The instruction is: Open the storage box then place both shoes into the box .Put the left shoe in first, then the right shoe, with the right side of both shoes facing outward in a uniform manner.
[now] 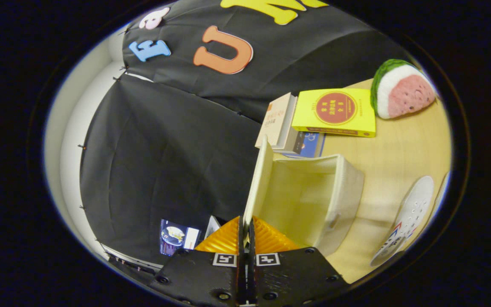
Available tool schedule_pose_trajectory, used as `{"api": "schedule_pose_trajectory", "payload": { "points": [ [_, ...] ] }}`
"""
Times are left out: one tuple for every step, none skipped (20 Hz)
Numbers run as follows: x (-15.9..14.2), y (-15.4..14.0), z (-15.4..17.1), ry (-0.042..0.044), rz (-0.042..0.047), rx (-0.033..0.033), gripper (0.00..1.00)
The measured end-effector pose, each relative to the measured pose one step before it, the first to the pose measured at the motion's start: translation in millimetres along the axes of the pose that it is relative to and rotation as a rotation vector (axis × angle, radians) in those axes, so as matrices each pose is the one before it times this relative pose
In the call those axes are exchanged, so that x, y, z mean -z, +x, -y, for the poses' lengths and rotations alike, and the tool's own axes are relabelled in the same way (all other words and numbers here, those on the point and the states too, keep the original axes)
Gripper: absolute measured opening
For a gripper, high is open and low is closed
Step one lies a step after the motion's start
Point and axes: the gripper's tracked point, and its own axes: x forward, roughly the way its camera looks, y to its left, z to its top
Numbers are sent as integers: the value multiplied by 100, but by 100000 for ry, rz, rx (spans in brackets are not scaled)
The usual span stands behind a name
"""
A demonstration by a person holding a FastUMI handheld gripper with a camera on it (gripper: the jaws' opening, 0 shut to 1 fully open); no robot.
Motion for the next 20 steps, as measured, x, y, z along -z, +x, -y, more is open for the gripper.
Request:
{"api": "schedule_pose_trajectory", "payload": {
  "points": [
    [-158,802,-1639,344,82,-986,2],
    [-138,986,-1502,-445,161,-893,2],
    [-146,1124,-1264,-806,-10,-247,2],
    [-82,1244,-1226,-1104,-119,79,2],
    [-247,1402,-1197,-1014,-401,116,3],
    [-14,1454,-1264,-626,-212,-192,5],
    [-210,1617,-1024,-923,-193,376,5],
    [-186,1577,-855,-1157,-133,892,5],
    [-201,1703,-1062,-1888,-235,90,5],
    [-234,1409,-358,-2391,-59,2068,8],
    [-71,1676,-613,-1576,-490,1202,10],
    [116,846,-632,-1047,-921,609,11],
    [23,1064,-216,-276,-1132,1657,19],
    [159,590,-174,902,-721,1203,26],
    [179,294,-59,478,-327,598,34],
    [254,-57,37,346,-271,627,42],
    [311,-283,214,-14,-319,295,50],
    [354,-577,475,-618,-92,852,58],
    [296,-580,878,-523,297,1813,66],
    [238,-742,1147,-435,256,2154,74]
  ]
}}
